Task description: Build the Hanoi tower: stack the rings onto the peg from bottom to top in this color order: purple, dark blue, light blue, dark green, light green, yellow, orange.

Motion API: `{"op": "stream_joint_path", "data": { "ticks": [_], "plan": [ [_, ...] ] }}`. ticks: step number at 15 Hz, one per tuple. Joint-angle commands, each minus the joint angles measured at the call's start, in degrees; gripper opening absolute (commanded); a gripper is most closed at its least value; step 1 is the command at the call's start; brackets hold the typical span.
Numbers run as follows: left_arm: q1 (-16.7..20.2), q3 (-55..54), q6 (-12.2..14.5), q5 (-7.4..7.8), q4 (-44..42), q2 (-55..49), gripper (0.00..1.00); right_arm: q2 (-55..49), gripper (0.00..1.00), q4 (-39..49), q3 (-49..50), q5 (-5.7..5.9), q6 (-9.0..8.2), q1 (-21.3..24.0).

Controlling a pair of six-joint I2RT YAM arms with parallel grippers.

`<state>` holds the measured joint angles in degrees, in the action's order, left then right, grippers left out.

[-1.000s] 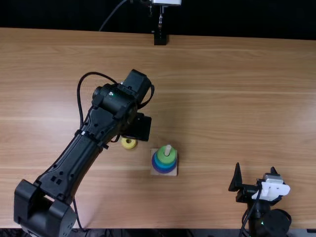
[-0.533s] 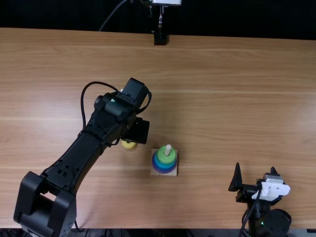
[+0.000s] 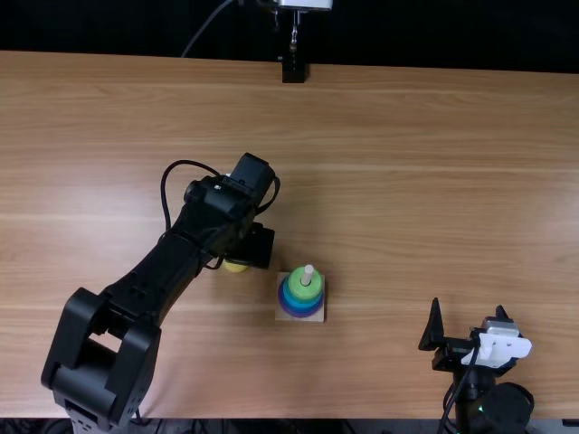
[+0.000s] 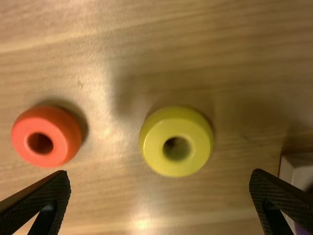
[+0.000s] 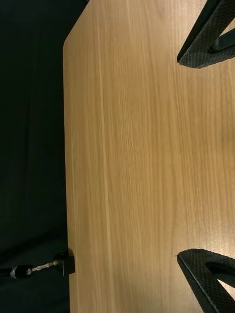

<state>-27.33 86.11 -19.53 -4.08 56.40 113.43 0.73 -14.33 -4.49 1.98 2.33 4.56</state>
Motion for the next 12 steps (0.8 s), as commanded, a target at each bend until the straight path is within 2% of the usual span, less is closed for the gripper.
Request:
{"op": "stream_joint_path", "data": {
  "ticks": [1, 12],
  "plan": [
    [0.26, -1.64, 0.44, 0.07, 0.02, 2.33, 1.0, -0.73, 1.0, -3.66, 3.52, 0.98, -0.01, 0.54],
    [-1.14, -2.87, 0.23, 0.7, -4.41, 4.96, 1.0, -0.73, 1.0, -3.66, 3.52, 0.98, -0.01, 0.54]
  ]
}}
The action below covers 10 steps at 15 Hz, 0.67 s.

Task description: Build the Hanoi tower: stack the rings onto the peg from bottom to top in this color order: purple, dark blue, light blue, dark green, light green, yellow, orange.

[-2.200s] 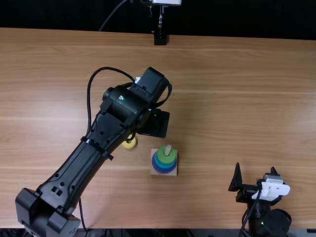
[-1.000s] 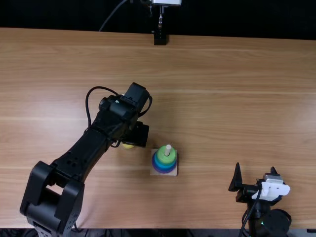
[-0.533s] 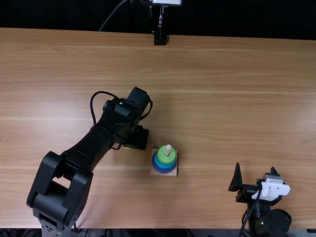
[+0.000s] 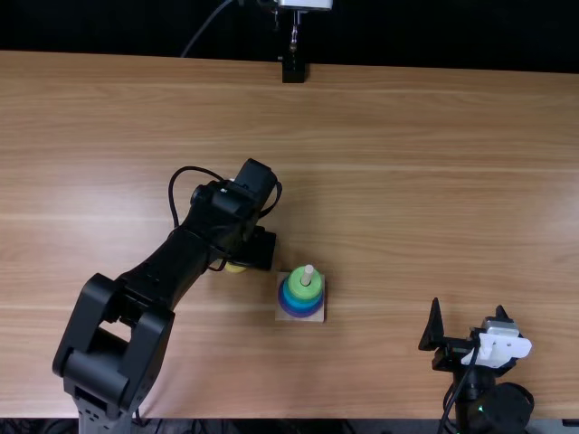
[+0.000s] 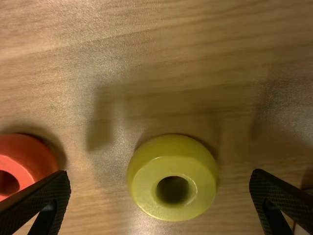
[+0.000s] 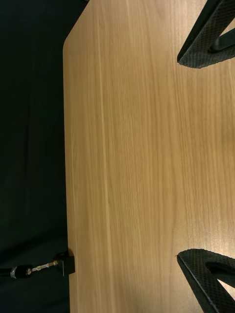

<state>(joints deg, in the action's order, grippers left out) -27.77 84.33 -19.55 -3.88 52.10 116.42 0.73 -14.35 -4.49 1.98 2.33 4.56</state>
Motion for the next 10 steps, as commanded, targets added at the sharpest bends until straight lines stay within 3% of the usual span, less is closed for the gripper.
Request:
{"op": "stream_joint_path", "data": {
  "ticks": [1, 7, 8, 10],
  "plan": [
    [-0.8, -1.1, 0.25, 0.5, -0.1, 2.06, 1.0, -0.73, 1.0, -3.75, 3.52, 0.87, -0.01, 0.54],
    [-0.88, -1.19, 0.14, 0.82, -0.1, 2.23, 1.0, -0.73, 1.0, -3.64, 3.52, 0.87, -0.01, 0.54],
    [-0.8, -1.19, 0.14, 2.51, -0.1, 2.41, 1.0, -0.73, 1.0, -3.75, 3.52, 0.98, -0.01, 0.54],
    [-0.8, -1.54, 0.25, 7.57, -0.1, 2.5, 1.0, -0.73, 1.0, -3.64, 3.52, 0.98, -0.11, 0.54]
  ]
}}
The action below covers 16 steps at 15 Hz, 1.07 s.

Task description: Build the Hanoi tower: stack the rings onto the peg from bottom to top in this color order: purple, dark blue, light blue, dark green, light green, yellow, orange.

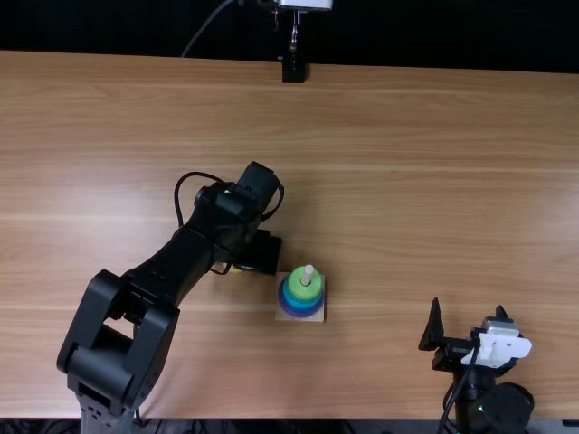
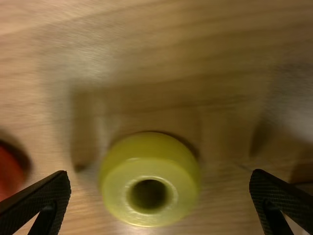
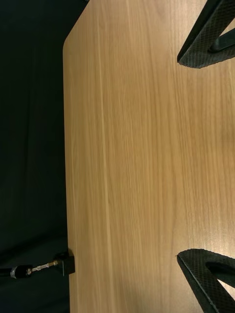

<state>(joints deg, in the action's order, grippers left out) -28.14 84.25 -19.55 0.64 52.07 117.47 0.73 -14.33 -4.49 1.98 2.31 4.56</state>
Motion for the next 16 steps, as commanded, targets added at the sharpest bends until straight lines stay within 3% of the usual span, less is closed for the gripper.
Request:
{"op": "stream_joint_path", "data": {
  "ticks": [1, 9, 12, 16],
  "plan": [
    [-0.34, -1.81, 0.25, 4.0, -0.08, 1.45, 1.0, -0.73, 1.0, -3.66, 3.52, 0.98, 0.01, 0.54],
    [0.98, -2.95, 0.46, 4.0, 0.03, 1.27, 1.0, -0.73, 1.0, -3.66, 3.52, 0.98, 0.01, 0.54],
    [1.42, -2.95, 4.68, 4.0, 0.03, 1.36, 1.0, -0.73, 1.0, -3.66, 3.52, 0.98, 0.01, 0.54],
    [1.86, -2.6, 5.31, 4.0, -0.08, 1.45, 1.0, -0.73, 1.0, -3.66, 3.52, 0.87, 0.01, 0.54]
  ]
}}
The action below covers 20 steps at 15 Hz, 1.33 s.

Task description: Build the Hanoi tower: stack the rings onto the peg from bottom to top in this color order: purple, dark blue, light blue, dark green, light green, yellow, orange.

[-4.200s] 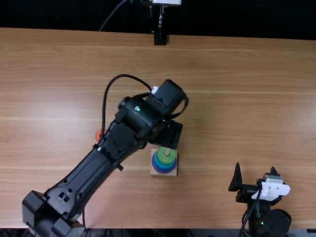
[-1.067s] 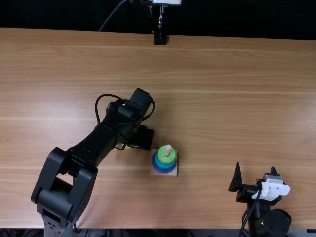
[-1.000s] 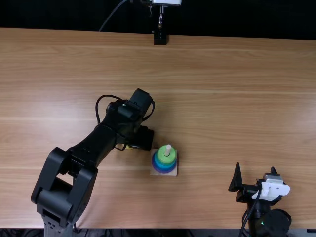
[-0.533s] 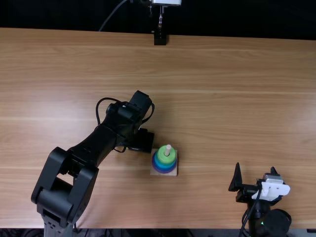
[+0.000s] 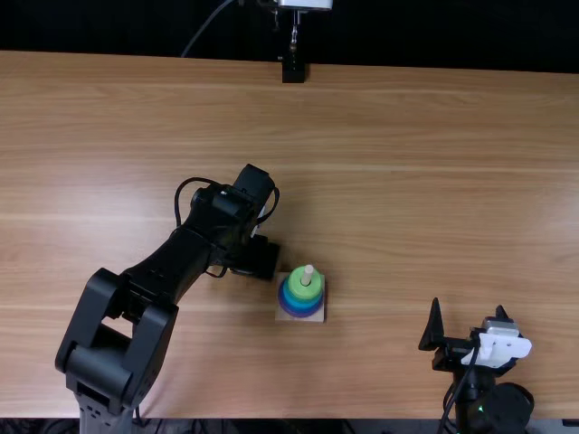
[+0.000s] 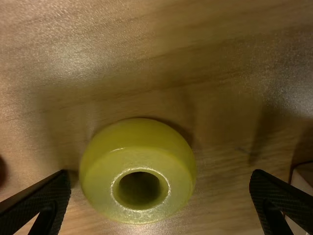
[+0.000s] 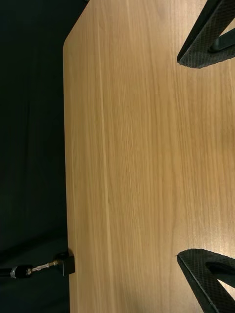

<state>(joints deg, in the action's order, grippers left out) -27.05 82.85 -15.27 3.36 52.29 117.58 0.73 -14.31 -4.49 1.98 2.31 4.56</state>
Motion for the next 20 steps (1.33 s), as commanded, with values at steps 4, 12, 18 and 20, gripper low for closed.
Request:
{"op": "stream_joint_path", "data": {
  "ticks": [4, 12, 18, 20],
  "plan": [
    [0.86, -1.11, 1.03, 1.29, -0.3, 1.34, 1.0, -0.73, 1.0, -3.69, 3.52, 0.87, 0.01, 0.54],
    [0.86, -3.22, 1.03, 0.34, -9.16, 1.16, 0.0, -0.73, 1.0, -3.79, 3.52, 0.87, 0.01, 0.54],
    [1.12, -4.01, 1.03, 0.34, -8.42, 0.46, 0.0, -0.73, 1.0, -3.79, 3.52, 0.87, 0.01, 0.54],
    [2.17, -3.66, 0.82, 0.13, -4.83, -1.39, 0.0, -0.73, 1.0, -3.69, 3.52, 0.98, 0.01, 0.54]
  ]
}}
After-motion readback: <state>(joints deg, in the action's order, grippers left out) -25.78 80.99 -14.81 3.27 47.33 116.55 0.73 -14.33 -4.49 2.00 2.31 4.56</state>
